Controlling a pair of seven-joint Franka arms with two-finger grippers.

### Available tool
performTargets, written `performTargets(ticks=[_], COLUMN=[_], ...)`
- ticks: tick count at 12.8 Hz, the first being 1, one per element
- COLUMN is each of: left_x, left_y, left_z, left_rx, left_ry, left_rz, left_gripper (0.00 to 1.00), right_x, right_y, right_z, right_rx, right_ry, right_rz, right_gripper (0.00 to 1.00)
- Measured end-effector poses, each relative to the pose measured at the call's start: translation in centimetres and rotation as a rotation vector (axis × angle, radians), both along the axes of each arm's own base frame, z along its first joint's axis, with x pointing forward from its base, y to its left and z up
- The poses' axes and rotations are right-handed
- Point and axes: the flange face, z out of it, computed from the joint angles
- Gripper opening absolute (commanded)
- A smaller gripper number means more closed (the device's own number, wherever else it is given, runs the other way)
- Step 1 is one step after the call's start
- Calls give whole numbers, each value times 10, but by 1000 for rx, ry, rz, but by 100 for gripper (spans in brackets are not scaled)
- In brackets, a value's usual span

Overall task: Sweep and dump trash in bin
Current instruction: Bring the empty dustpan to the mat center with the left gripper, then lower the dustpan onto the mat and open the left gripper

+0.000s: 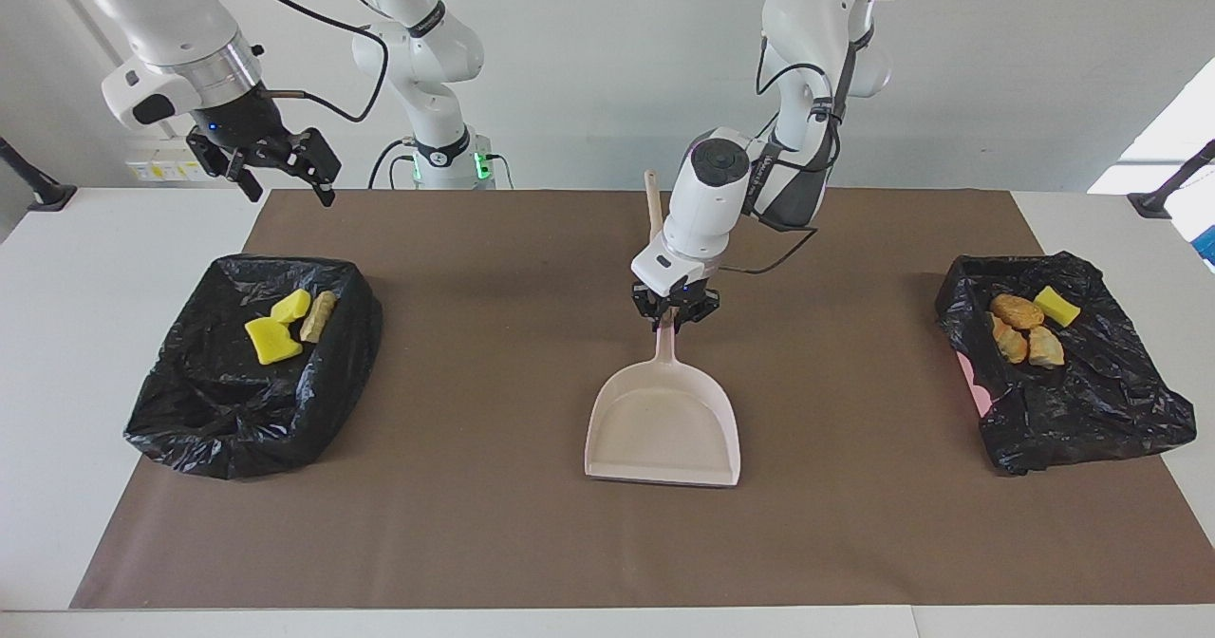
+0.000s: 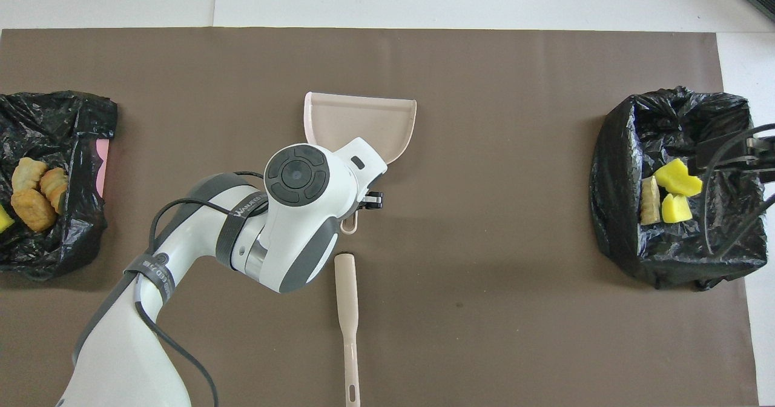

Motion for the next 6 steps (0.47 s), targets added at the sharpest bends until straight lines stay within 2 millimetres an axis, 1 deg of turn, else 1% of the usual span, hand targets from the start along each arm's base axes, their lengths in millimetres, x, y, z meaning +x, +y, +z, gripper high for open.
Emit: performTargets(ticks=[1, 2, 3, 4, 5, 6], left_x=[0, 0, -1, -1, 0, 0], left_y=[0, 0, 0, 0, 0, 0], left_z=[-1, -2, -2, -3, -2, -2], left_rx=[-2, -2, -3, -5, -9, -11], left_ry=[1, 2, 3, 1, -3, -6], left_rz=[11, 21, 30, 37, 46, 52], left_gripper=[0, 18, 48, 68, 73, 84], right_x=[0, 0, 0, 0, 0, 0], right_y=[0, 0, 0, 0, 0, 0], right_z=[0, 0, 0, 0, 0, 0], right_rx=[0, 0, 0, 0, 0, 0], right_ry=[0, 0, 0, 0, 0, 0], right_rz=[0, 0, 0, 0, 0, 0], right_gripper=[100, 100, 100, 100, 100, 100])
